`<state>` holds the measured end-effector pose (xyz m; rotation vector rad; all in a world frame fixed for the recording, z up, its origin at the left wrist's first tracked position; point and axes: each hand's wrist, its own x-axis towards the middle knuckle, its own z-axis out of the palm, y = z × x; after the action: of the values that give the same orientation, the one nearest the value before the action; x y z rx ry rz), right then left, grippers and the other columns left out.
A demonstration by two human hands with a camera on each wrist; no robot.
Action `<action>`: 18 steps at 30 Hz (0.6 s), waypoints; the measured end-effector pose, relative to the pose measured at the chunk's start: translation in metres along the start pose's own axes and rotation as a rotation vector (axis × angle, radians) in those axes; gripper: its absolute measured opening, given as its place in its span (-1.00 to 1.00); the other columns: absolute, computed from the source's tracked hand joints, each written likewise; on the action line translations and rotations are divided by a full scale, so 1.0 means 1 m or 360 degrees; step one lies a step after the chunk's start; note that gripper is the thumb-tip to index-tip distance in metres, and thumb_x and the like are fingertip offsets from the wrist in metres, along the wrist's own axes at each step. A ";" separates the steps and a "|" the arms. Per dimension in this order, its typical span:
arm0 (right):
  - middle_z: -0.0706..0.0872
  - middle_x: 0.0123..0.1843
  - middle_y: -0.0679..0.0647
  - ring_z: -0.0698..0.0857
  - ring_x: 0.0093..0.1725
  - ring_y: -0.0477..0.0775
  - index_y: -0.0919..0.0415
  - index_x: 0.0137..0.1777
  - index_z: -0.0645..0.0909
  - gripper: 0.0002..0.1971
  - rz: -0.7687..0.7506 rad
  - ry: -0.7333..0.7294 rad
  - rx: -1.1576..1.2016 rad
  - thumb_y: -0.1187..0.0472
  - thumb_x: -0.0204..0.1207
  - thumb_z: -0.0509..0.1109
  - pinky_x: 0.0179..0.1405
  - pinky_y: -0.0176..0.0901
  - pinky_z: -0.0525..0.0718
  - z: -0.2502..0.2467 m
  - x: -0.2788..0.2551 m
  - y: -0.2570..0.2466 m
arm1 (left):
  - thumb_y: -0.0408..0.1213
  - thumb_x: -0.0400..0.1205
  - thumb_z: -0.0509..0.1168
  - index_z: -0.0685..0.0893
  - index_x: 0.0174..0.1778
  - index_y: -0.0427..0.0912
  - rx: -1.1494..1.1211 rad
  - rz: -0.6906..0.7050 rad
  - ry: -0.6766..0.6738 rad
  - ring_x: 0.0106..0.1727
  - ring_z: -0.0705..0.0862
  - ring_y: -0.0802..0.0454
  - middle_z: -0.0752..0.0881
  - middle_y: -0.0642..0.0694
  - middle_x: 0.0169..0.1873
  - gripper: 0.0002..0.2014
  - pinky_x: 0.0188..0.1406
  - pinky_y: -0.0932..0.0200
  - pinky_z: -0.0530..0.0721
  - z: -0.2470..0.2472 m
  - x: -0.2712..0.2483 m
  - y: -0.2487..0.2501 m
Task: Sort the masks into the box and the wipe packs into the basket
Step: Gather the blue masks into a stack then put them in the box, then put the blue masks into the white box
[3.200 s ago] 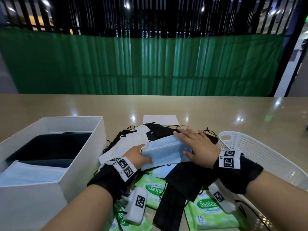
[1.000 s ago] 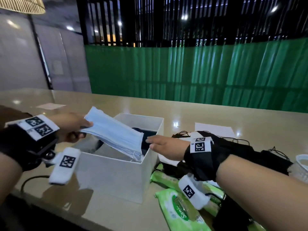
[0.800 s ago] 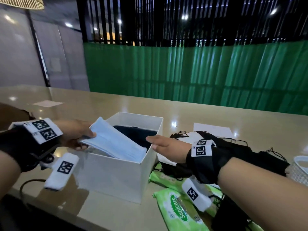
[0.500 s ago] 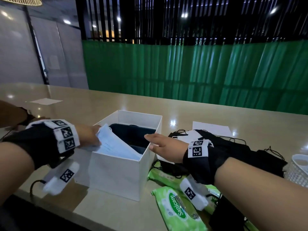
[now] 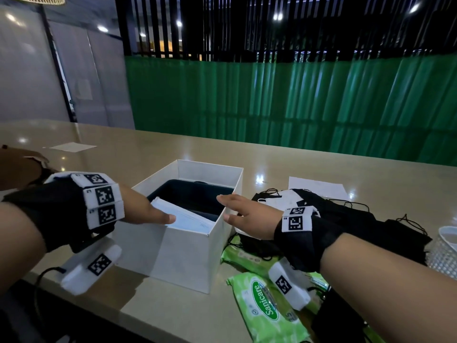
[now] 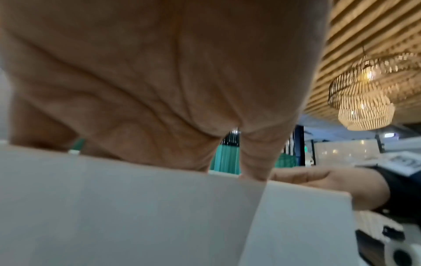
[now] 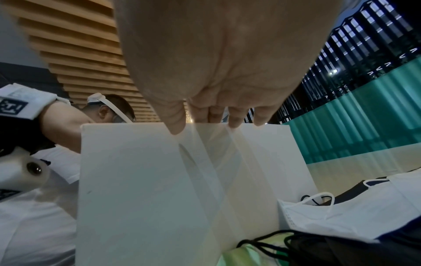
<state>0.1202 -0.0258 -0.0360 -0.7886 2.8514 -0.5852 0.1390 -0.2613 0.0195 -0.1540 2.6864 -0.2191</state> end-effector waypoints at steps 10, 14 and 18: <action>0.22 0.64 -0.25 0.26 0.58 -0.20 -0.10 0.61 0.25 -0.52 0.0028 0.0021 0.0206 0.02 0.70 0.15 0.52 -0.37 0.15 -0.015 -0.014 0.007 | 0.14 0.69 0.03 0.48 0.35 0.06 -0.0569 0.0347 -0.0051 0.10 0.68 0.08 0.73 0.05 0.04 -0.60 0.07 0.21 0.56 -0.029 -0.016 0.014; 0.52 0.45 -0.23 0.48 0.39 -0.19 -0.16 0.45 0.48 -0.65 0.0208 0.0216 0.0358 0.04 0.68 0.20 0.30 -0.40 0.30 -0.043 -0.044 0.036 | 0.02 0.69 0.10 0.48 0.33 0.05 -0.0634 0.0700 0.0180 0.19 0.67 0.10 0.69 0.05 0.14 -0.68 0.20 0.14 0.56 -0.061 -0.040 0.045; 0.65 0.23 -0.16 0.58 0.22 -0.14 -0.15 0.16 0.64 -0.81 0.0521 0.0464 0.0455 0.07 0.66 0.24 0.23 -0.28 0.42 -0.062 -0.081 0.088 | 0.06 0.65 0.17 0.49 0.31 0.12 -0.0664 0.0981 0.0351 0.19 0.65 0.13 0.67 0.09 0.14 -0.67 0.28 0.03 0.61 -0.080 -0.048 0.087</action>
<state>0.1345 0.1064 -0.0131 -0.1981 2.9521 -1.0977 0.1407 -0.1588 0.0950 0.5995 2.8054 0.5409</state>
